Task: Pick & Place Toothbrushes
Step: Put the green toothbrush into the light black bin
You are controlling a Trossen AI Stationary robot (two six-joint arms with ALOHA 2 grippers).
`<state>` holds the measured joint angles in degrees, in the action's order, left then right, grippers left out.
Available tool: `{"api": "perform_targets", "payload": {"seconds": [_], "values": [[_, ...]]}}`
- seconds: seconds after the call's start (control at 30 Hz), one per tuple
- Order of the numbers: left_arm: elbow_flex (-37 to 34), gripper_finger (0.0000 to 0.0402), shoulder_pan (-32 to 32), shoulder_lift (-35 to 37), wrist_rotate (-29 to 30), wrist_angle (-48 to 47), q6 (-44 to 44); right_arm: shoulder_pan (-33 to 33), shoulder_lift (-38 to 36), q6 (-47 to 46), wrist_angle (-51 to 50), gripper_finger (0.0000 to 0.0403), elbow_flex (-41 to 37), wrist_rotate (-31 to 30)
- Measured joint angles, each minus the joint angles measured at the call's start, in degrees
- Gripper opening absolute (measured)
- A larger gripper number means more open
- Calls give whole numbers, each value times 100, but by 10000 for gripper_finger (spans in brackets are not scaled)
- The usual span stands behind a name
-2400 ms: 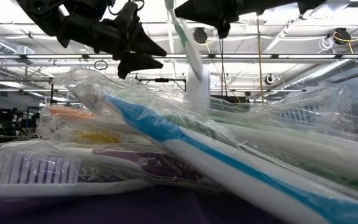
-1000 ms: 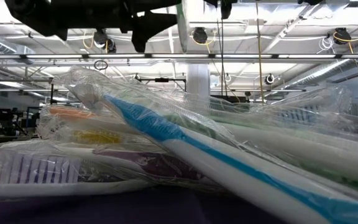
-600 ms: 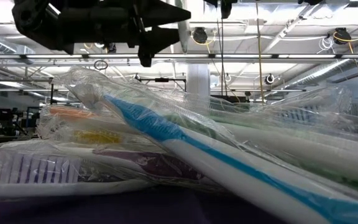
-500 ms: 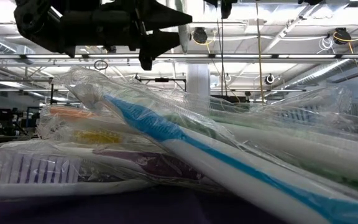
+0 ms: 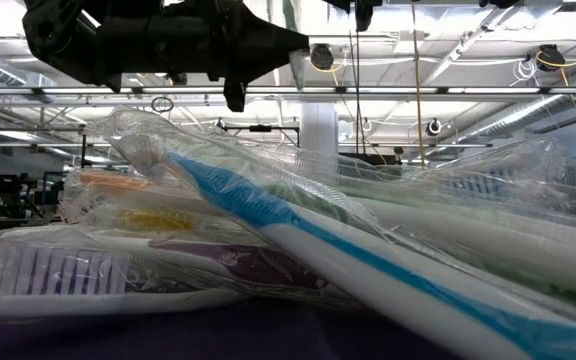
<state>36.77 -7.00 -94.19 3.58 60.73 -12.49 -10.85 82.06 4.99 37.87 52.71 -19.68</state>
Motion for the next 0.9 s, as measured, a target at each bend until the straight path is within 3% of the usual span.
{"api": "perform_targets", "payload": {"seconds": [0.47,0.9], "values": [[0,14,-1,0,2,-17,-125,0,0,87,-83,8,0,4],[0,22,0,1,150,0,-228,-2,-100,68,-438,139,0,26]]}}
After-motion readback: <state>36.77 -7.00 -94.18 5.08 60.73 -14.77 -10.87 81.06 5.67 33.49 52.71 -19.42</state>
